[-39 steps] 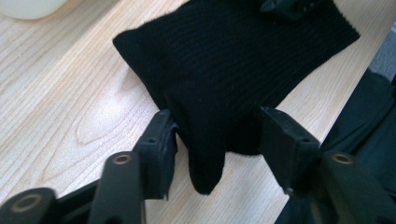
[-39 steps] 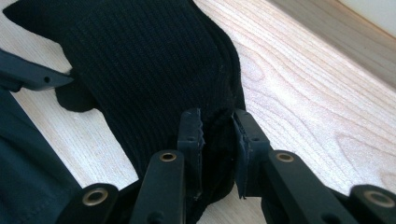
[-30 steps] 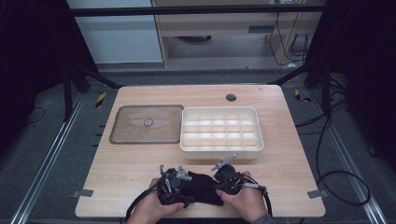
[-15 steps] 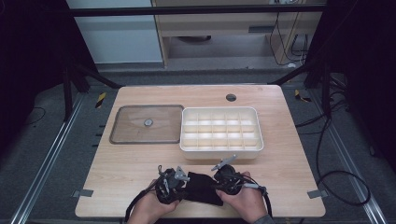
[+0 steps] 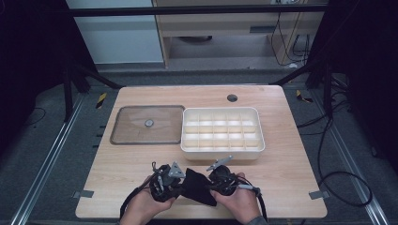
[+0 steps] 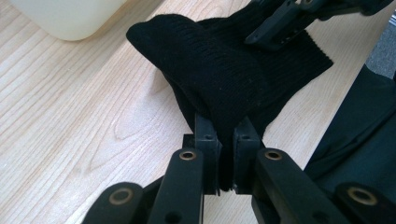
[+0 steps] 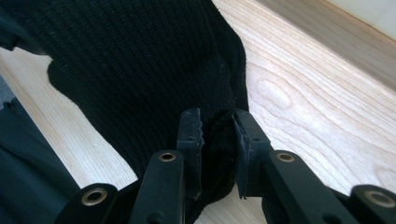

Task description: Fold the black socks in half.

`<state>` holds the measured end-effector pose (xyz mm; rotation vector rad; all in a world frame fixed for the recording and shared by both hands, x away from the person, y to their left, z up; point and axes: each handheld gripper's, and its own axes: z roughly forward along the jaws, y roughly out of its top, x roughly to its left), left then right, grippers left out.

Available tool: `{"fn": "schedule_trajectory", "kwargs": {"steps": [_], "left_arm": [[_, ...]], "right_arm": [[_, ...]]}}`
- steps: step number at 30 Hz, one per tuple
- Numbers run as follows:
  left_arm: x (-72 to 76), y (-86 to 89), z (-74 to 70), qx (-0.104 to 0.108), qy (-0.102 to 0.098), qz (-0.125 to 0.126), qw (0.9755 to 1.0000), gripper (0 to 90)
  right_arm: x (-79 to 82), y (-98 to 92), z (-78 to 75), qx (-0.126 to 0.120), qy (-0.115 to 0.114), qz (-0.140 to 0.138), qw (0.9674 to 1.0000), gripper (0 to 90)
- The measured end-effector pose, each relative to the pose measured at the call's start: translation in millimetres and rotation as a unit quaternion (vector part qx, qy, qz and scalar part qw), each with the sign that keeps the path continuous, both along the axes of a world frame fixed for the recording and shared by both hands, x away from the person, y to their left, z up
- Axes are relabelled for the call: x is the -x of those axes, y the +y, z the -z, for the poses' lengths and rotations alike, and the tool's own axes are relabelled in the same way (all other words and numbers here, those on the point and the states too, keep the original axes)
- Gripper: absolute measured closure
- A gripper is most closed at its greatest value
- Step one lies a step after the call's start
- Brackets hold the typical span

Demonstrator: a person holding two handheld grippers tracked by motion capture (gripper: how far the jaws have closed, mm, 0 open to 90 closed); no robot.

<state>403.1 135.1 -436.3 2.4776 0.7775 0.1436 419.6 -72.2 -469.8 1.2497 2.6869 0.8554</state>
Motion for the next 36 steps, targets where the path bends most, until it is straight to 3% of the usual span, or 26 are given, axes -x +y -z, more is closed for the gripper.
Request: {"fn": "schedule_trajectory", "kwargs": {"steps": [13, 22, 30, 36], "left_arm": [[-3.3, 4.4, -4.5, 0.001, 0.004, 0.014, 0.9999, 84.2], [-3.4, 11.9, -1.7, -0.002, 0.006, 0.007, 1.0000, 84.4], [-3.8, 18.2, -1.6, -0.010, 0.002, 0.001, 0.9999, 84.4], [-4.7, 24.5, -4.3, -0.019, 0.001, 0.001, 0.9998, 84.4]], "right_arm": [[-5.1, 9.7, 2.6, -0.016, 0.002, 0.007, 0.9998, 74.7], [-5.2, 11.8, 1.8, -0.016, 0.000, 0.006, 0.9998, 73.3], [-1.7, 12.3, -0.7, -0.018, -0.010, 0.010, 0.9997, 61.6], [2.4, 9.1, -6.6, -0.018, -0.012, 0.011, 0.9997, 60.0]]}}
